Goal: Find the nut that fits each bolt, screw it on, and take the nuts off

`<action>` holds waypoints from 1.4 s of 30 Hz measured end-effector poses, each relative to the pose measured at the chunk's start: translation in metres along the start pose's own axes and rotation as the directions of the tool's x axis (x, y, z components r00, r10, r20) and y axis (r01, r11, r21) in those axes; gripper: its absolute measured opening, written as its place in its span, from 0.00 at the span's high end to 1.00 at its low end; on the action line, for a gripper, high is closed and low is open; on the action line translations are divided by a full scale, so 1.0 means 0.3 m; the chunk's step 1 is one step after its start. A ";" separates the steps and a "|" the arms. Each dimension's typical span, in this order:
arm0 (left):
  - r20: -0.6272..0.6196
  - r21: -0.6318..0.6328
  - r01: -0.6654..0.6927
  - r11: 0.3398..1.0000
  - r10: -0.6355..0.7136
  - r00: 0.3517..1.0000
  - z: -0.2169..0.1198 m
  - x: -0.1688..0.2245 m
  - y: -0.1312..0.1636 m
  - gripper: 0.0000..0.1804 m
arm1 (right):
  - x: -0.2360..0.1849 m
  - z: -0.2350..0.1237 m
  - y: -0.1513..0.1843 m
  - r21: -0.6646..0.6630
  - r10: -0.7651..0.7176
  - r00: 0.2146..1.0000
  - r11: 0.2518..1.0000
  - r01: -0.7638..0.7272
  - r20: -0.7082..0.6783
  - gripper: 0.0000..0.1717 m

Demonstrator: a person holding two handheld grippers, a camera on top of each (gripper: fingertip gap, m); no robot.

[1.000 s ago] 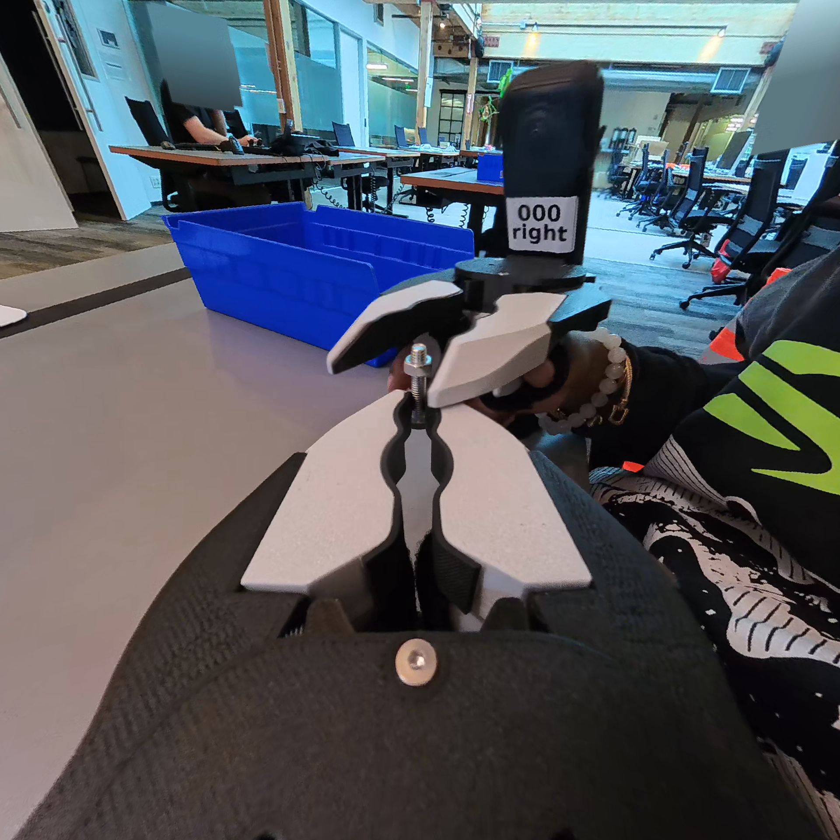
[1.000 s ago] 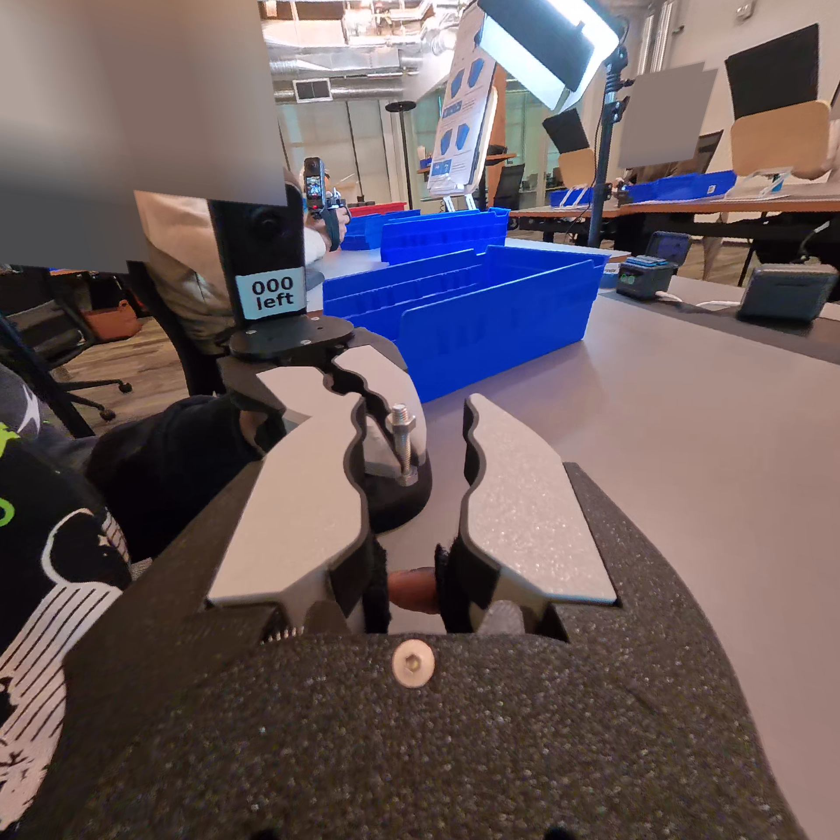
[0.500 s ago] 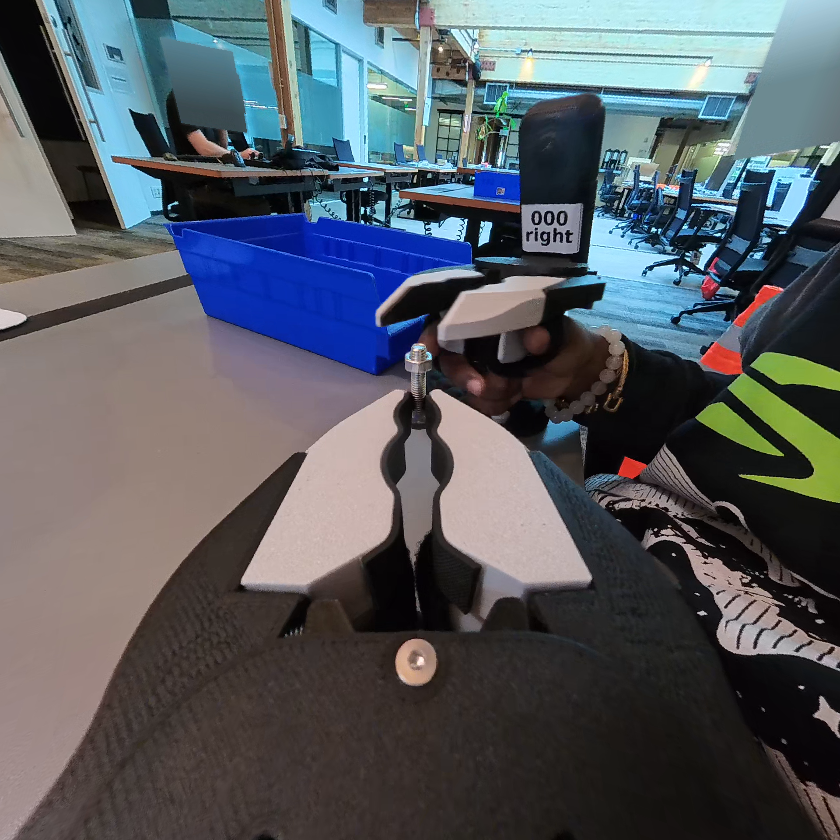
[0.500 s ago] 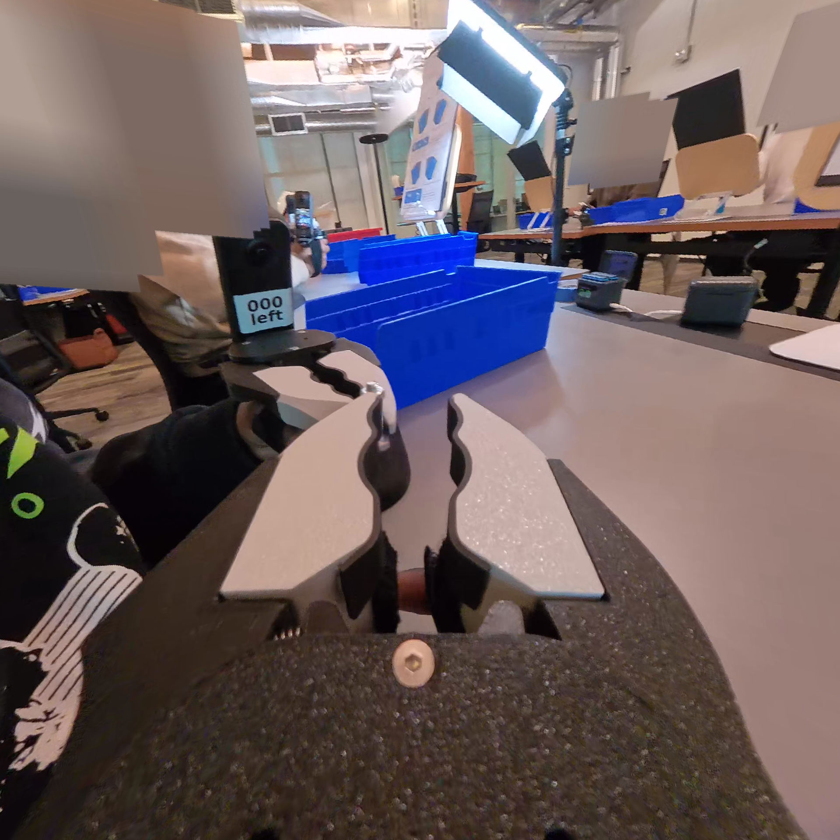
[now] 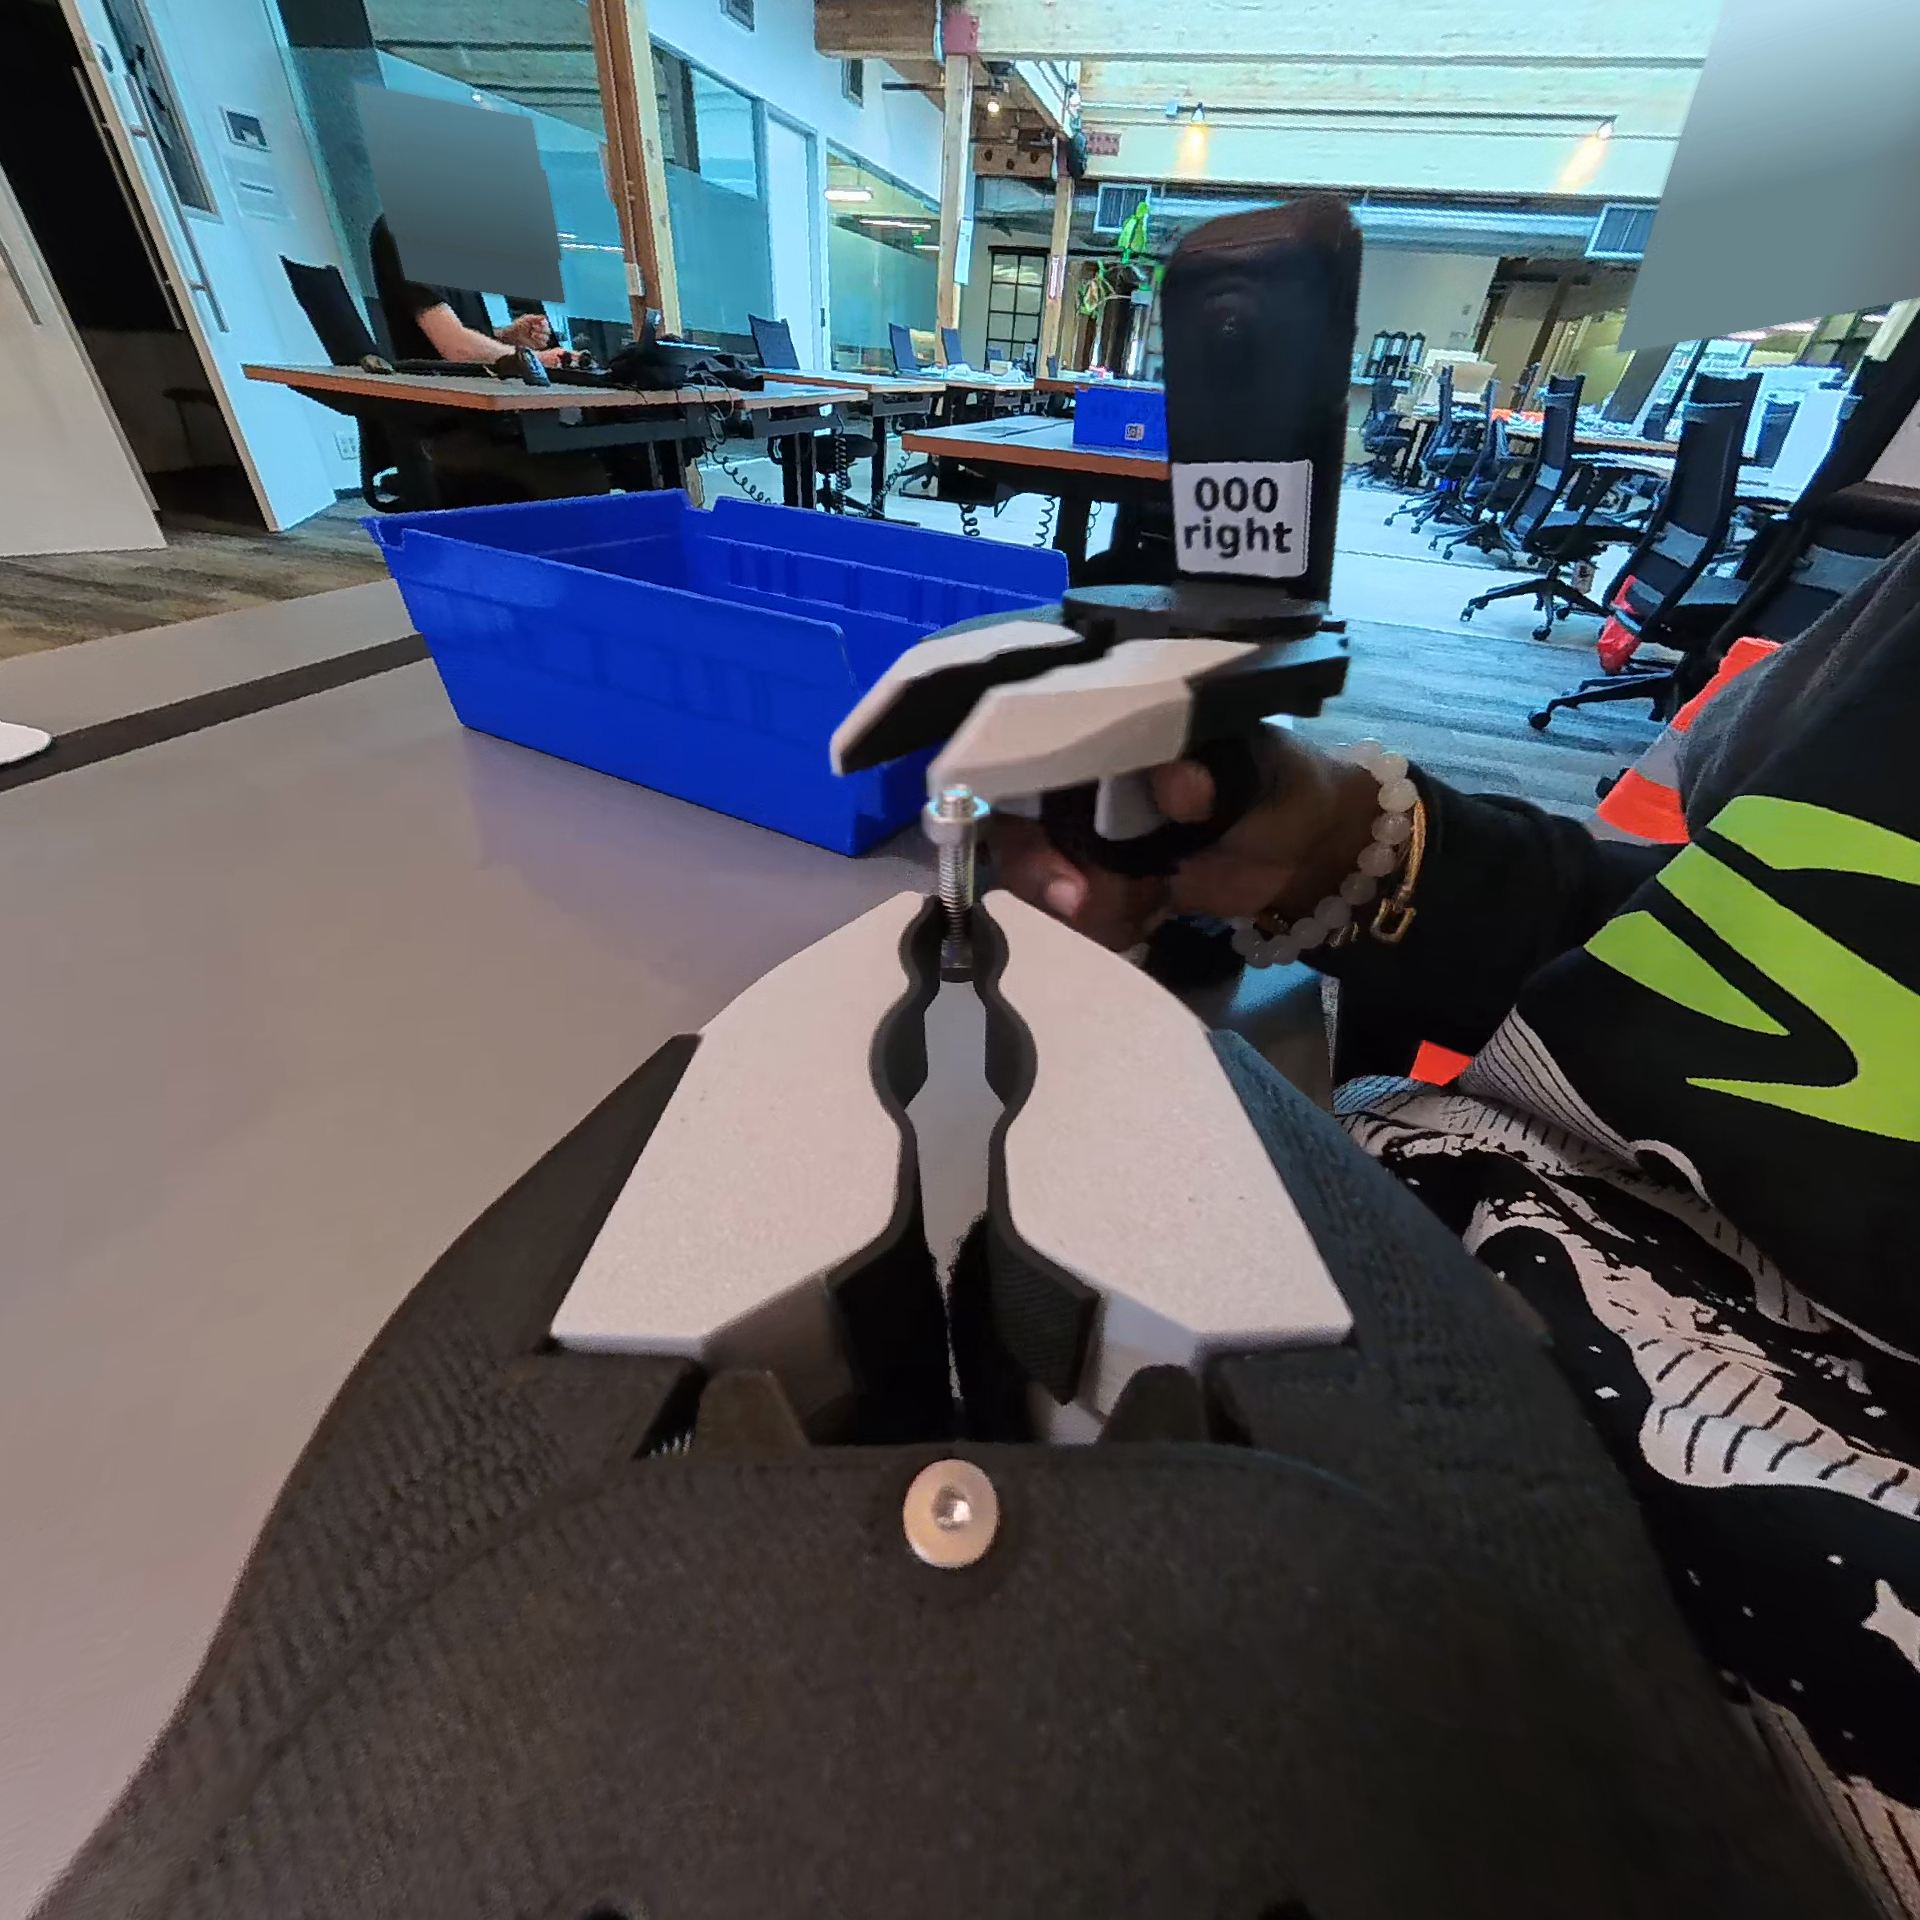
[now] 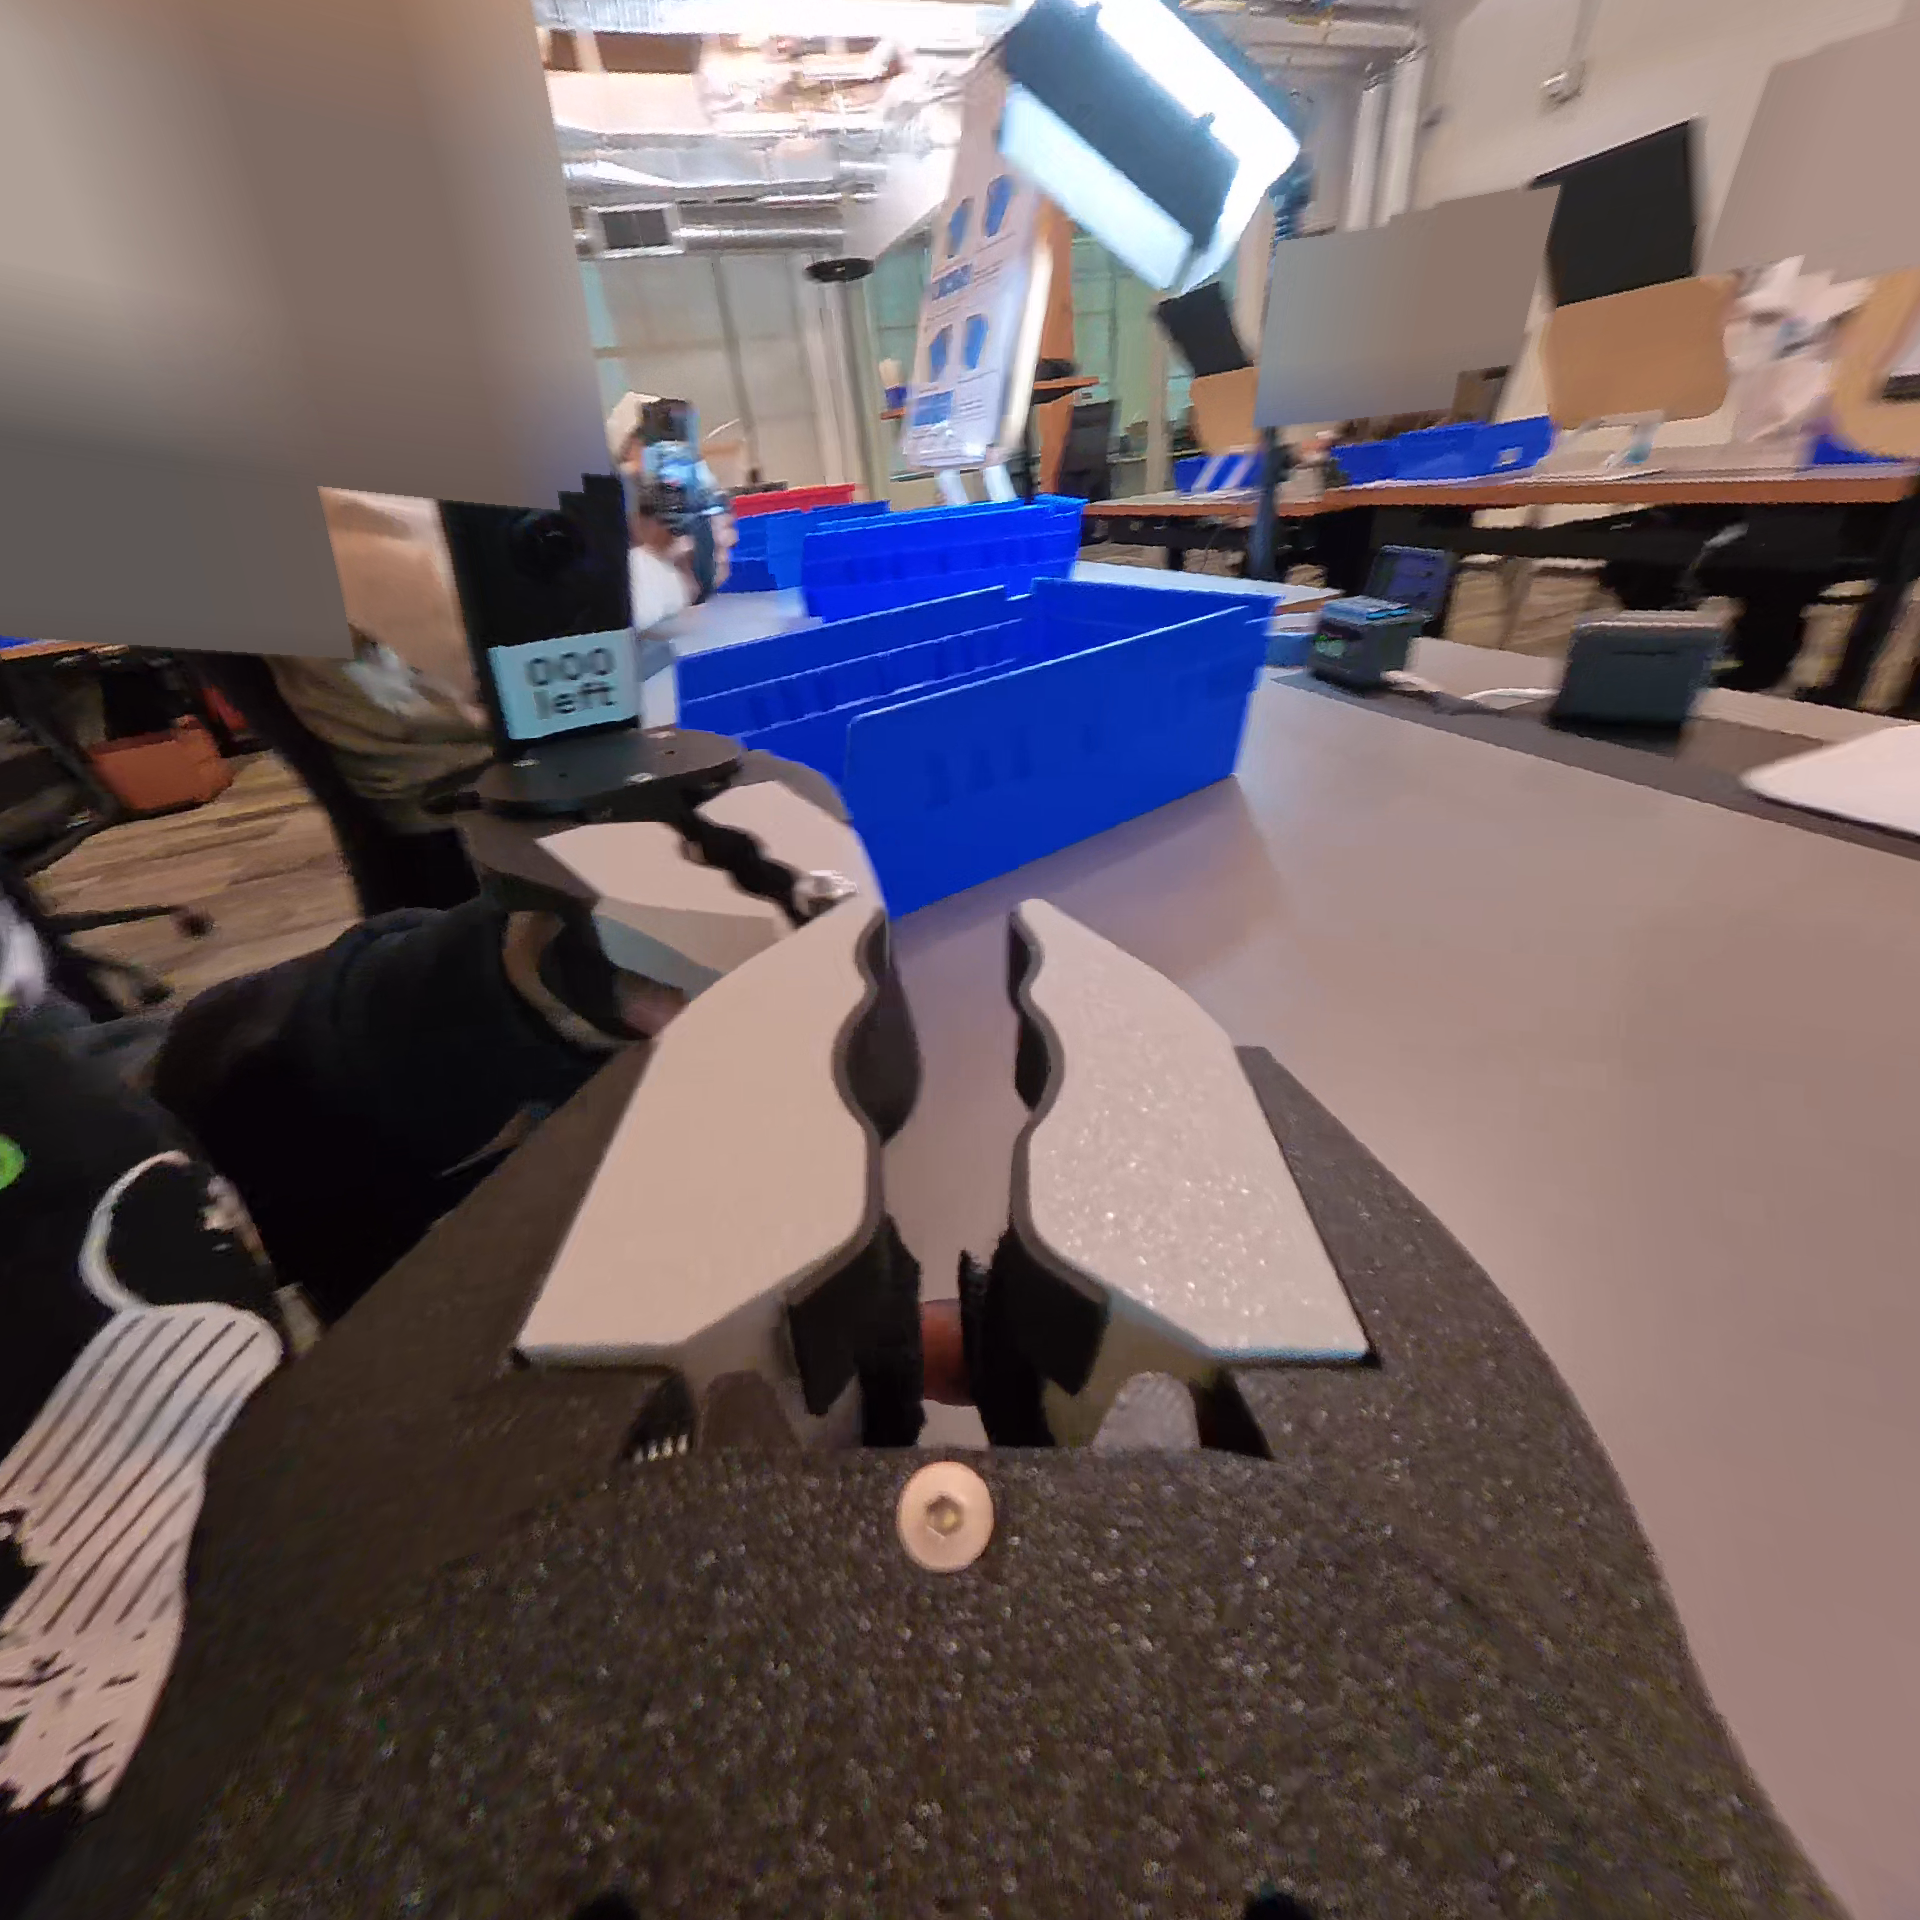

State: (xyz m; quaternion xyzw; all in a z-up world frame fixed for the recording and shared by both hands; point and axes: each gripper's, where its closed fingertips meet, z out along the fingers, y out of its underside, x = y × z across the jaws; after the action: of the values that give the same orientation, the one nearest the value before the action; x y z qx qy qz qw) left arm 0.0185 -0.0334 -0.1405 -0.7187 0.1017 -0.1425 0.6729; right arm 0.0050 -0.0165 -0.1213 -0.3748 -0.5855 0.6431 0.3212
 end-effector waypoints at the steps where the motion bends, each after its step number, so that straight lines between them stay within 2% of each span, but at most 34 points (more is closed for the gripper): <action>1: 0.005 0.001 -0.001 1.000 0.001 1.000 0.000 -0.002 -0.001 0.97 | 0.020 -0.015 -0.006 0.015 -0.003 0.999 1.000 0.004 -0.034 0.90; 4: 0.005 -0.003 -0.001 1.000 0.001 1.000 0.001 -0.002 0.002 0.97 | 0.015 -0.031 -0.017 0.037 0.022 1.000 0.999 -0.021 -0.008 0.90; 9: 0.005 -0.014 -0.008 1.000 0.008 1.000 0.004 0.000 0.006 0.97 | -0.045 0.017 -0.018 0.035 0.012 0.997 0.999 -0.015 0.074 0.80; 12: 0.006 -0.027 -0.021 0.999 0.021 1.000 0.008 0.003 0.011 0.97 | -0.064 0.060 -0.006 0.018 0.016 0.996 1.000 -0.018 0.092 0.77; 16: 0.005 -0.025 -0.023 0.999 0.023 1.000 0.008 0.004 0.010 0.97 | -0.052 0.079 0.018 -0.013 0.013 0.997 1.000 -0.012 0.071 0.79; 21: 0.015 -0.024 -0.011 1.000 0.012 1.000 0.008 -0.003 0.010 0.97 | -0.025 0.016 0.015 -0.022 0.007 0.999 1.000 -0.006 0.051 0.79; 23: -0.002 -0.017 -0.014 1.000 0.014 1.000 0.005 0.004 0.007 0.97 | 0.019 -0.008 0.021 -0.033 -0.008 1.000 0.999 0.007 -0.027 0.90; 32: 0.005 -0.019 -0.013 1.000 0.013 1.000 0.007 0.001 0.008 0.97 | -0.046 0.010 -0.014 0.022 -0.014 0.997 1.000 0.012 0.078 0.81; 42: -0.003 -0.022 -0.019 1.000 0.019 1.000 0.008 0.006 0.009 0.97 | -0.043 0.063 0.007 0.008 0.008 0.998 1.000 -0.008 0.067 0.78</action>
State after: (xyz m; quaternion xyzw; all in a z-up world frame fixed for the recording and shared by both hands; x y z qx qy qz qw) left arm 0.0210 -0.0320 -0.1433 -0.7249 0.1108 -0.1360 0.6661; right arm -0.0045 -0.0372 -0.1215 -0.3541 -0.5918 0.6590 0.3003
